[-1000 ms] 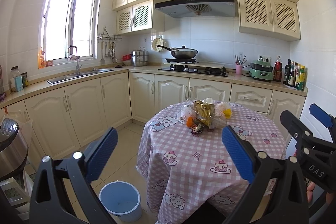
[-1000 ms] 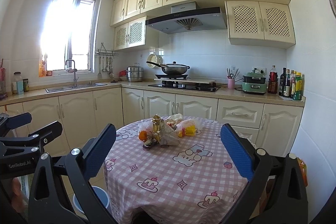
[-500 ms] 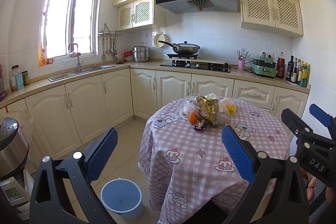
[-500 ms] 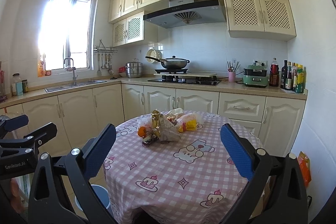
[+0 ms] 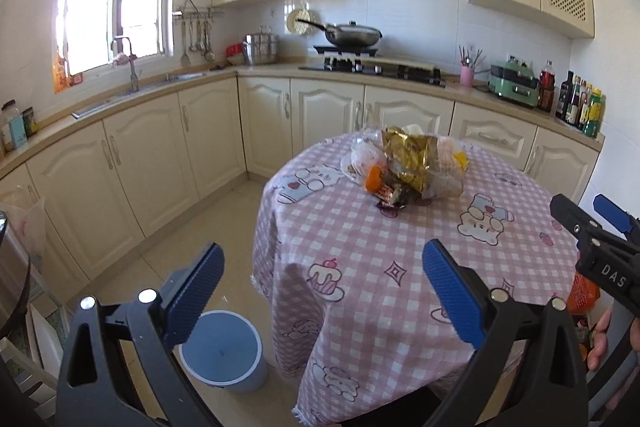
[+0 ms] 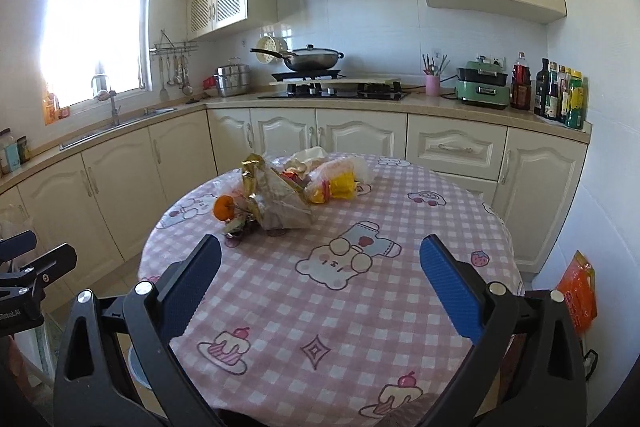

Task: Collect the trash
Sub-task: 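Reach into the pile and grasp the gold foil wrapper with the left tool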

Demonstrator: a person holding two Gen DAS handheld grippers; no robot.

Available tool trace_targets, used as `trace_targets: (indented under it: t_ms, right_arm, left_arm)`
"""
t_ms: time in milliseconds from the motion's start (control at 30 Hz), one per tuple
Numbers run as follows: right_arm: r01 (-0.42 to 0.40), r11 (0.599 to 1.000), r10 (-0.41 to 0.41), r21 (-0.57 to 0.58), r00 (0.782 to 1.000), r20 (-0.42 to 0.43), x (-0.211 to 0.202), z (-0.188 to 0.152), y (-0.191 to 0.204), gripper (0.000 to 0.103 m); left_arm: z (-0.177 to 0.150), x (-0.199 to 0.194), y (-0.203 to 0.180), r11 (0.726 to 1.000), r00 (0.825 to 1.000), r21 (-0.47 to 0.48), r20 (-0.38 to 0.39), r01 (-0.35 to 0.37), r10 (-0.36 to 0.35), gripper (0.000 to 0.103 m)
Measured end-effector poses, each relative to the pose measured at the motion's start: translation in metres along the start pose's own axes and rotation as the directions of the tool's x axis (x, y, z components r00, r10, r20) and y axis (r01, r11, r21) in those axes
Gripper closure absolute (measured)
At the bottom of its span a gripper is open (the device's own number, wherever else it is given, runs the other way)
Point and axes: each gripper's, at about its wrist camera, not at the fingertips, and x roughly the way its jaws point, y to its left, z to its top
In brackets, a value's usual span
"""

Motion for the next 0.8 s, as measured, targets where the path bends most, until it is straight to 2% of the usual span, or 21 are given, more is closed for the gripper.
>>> trace_targets:
  t_ms: [267,467,600,733,767,800]
  right_arm:
    - [0.097,0.995,-0.095,0.025,0.992,-0.081,0.066,0.002,-0.033,0.007]
    - [0.123,0.989,-0.114,0.083,0.988,-0.109,0.096,0.009,-0.065,0.007]
    - [0.135,0.986,-0.122,0.102,0.985,-0.120,0.111,0.015,-0.078,0.007]
    - [0.131,0.984,-0.115,0.117,0.985,-0.131,0.123,0.019,-0.087,0.007]
    - [0.124,0.985,-0.108,0.120,0.985,-0.132,0.125,0.019,-0.088,0.007]
    - [0.118,0.985,-0.102,0.124,0.986,-0.131,0.127,0.019,-0.088,0.007]
  left_arm:
    - [0.036,0.085,-0.045,0.992,0.991,0.014,-0.061,0.121,-0.120,0.006]
    - [0.062,0.143,-0.097,0.982,0.978,0.040,-0.097,0.187,-0.182,0.006]
    - [0.075,0.173,-0.121,0.983,0.980,0.058,-0.105,0.174,-0.168,0.006]
    - [0.080,0.206,-0.135,0.984,0.977,0.067,-0.144,0.167,-0.156,0.007]
    - [0.081,0.214,-0.136,0.983,0.975,0.067,-0.159,0.169,-0.157,0.014]
    - [0.081,0.220,-0.136,0.982,0.971,0.064,-0.177,0.175,-0.162,0.030]
